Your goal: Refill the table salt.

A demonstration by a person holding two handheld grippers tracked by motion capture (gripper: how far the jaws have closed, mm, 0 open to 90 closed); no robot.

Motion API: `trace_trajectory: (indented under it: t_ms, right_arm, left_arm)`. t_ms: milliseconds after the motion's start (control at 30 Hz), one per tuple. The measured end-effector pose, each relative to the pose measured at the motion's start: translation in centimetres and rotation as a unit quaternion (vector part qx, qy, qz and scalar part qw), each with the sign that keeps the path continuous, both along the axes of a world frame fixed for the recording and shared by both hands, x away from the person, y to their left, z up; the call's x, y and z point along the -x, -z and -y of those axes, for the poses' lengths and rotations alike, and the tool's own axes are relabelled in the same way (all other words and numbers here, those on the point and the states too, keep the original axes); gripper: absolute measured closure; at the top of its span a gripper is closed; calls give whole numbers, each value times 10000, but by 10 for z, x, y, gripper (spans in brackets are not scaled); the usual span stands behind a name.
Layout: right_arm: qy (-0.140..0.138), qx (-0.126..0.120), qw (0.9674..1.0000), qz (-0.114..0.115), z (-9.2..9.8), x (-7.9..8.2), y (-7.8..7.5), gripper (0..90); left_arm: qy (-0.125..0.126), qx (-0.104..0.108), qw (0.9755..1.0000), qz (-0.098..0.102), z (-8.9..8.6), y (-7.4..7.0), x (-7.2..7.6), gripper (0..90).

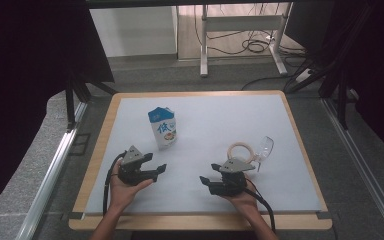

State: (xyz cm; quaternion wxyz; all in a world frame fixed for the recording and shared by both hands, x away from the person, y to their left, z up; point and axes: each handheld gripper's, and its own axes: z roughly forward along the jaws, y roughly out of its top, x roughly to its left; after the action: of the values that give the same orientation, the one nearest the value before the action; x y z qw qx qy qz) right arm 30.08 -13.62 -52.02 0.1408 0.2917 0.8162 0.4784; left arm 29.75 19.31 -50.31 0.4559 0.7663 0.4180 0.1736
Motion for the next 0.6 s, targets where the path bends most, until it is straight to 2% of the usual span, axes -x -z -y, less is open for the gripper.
trace_trajectory:
  t_ms: [133,233,400,600]
  right_arm:
    - [-21,29,10000,-12,-2,1,1,364]
    - [-32,30,10000,-8,-2,1,1,363]
    - [-26,36,10000,-32,-2,1,1,361]
    - [-42,83,9999,-41,-3,1,3,357]
  left_arm:
    - [-174,8,9998,40,-6,-3,-11,336]
    - [-285,106,9995,82,-10,-5,-23,358]
    - [-343,92,9992,205,-13,-13,-41,385]
    - [-336,291,9988,200,-16,-23,-63,429]
